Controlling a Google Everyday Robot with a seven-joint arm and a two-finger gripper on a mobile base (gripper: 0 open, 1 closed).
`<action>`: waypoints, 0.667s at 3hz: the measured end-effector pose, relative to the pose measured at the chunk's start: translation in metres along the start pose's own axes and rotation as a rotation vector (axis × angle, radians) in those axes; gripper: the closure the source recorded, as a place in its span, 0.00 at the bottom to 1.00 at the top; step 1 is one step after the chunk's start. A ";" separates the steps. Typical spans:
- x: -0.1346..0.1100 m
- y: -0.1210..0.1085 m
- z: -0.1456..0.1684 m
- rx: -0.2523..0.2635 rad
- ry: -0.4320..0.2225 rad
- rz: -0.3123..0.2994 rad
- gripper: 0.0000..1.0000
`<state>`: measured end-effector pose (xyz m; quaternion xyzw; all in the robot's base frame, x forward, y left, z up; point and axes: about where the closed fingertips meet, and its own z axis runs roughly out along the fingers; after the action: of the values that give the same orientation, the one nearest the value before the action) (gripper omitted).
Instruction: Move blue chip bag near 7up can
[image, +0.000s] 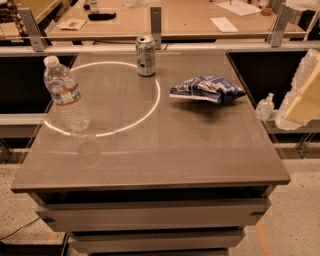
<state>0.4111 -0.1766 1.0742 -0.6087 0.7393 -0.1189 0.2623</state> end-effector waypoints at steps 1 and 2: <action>0.000 0.000 0.000 0.000 0.000 0.000 0.00; -0.005 0.000 -0.005 0.030 -0.022 0.021 0.00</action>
Offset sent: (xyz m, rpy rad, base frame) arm 0.0067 -0.0027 -0.0101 0.0722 -0.0246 -0.0553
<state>0.4086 -0.1722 1.0798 -0.5980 0.7409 -0.1207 0.2808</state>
